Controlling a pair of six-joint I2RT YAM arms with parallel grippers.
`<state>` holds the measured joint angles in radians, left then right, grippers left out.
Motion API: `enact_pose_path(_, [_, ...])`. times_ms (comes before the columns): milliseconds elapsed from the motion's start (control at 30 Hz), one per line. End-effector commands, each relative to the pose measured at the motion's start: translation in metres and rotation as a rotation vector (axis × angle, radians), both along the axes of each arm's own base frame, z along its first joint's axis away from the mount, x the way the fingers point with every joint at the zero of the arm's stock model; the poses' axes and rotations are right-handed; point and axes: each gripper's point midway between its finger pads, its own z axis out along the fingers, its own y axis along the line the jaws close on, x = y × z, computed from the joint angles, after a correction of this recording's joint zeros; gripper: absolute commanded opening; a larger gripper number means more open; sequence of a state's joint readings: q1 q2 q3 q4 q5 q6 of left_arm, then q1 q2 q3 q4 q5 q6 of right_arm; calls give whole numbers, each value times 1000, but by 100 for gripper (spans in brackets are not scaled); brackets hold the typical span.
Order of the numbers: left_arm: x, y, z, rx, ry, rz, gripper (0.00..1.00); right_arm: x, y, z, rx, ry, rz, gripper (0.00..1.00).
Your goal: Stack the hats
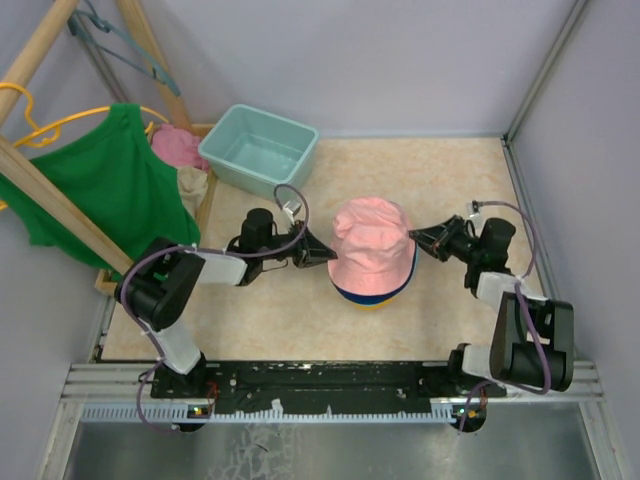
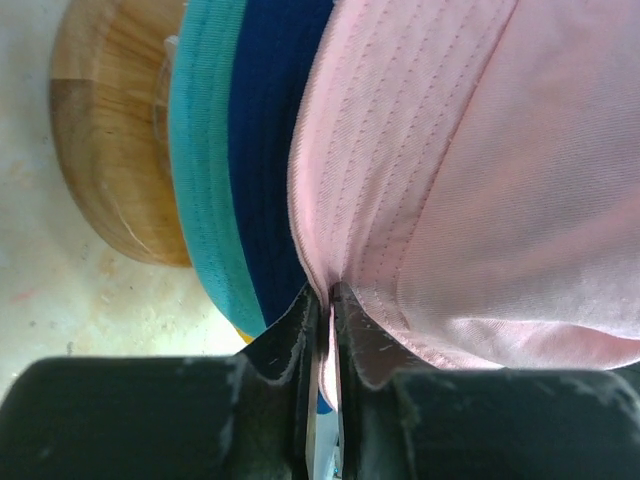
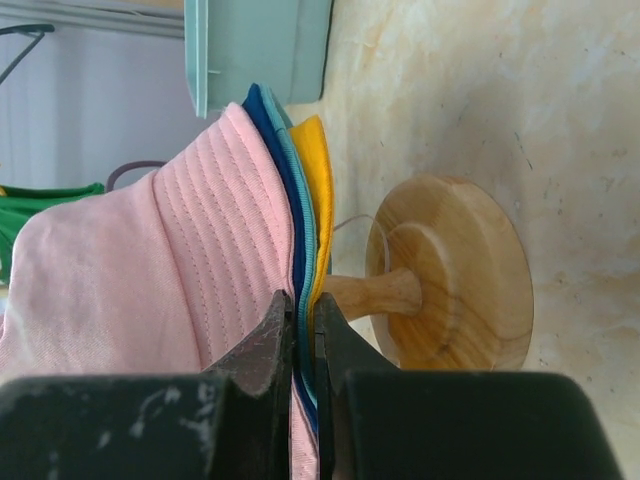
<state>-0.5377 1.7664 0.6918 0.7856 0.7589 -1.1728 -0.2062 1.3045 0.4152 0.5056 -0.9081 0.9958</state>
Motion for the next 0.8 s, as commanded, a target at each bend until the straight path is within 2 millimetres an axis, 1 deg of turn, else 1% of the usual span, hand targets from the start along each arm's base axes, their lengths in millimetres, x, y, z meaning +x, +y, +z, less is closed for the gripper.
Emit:
enact_pose_path(0, [-21, -5, 0, 46, 14, -17, 16, 24, -2, 1, -59, -2, -43, 0])
enact_pose_path(133, [-32, -6, 1, 64, 4, 6, 19, 49, -7, 8, -73, -25, -48, 0])
enact_pose_path(233, [-41, -7, -7, 96, 8, 12, 23, 65, -7, 17, -79, -49, -40, 0])
enact_pose_path(300, [-49, -9, -14, 113, 13, 10, 23, 74, -5, 23, -89, -63, -24, 0])
enact_pose_path(333, [-52, -8, -17, 120, 14, 14, 24, 76, -5, 25, -92, -65, -16, 2])
enact_pose_path(400, [-56, -3, -23, 127, 17, 31, 29, 77, -4, 31, -96, -76, -6, 9])
enact_pose_path(467, [-56, 2, -21, 127, 3, 61, 36, 73, -4, 35, -113, -82, 1, 26])
enact_pose_path(533, [-53, 7, -17, 137, -15, 96, 41, 66, -5, 38, -139, -80, -6, 36])
enact_pose_path(567, [-52, 10, -15, 147, -20, 112, 43, 63, -8, 39, -153, -77, -15, 43])
enact_pose_path(600, [-49, 14, -9, 145, -39, 137, 45, 60, -11, 40, -165, -74, -27, 48])
enact_pose_path(667, [-44, 23, -1, 152, -55, 183, 46, 54, -22, 38, -187, -58, -64, 55])
enact_pose_path(767, [-34, 40, 12, 169, -77, 250, 47, 44, -45, 30, -217, -19, -115, 61])
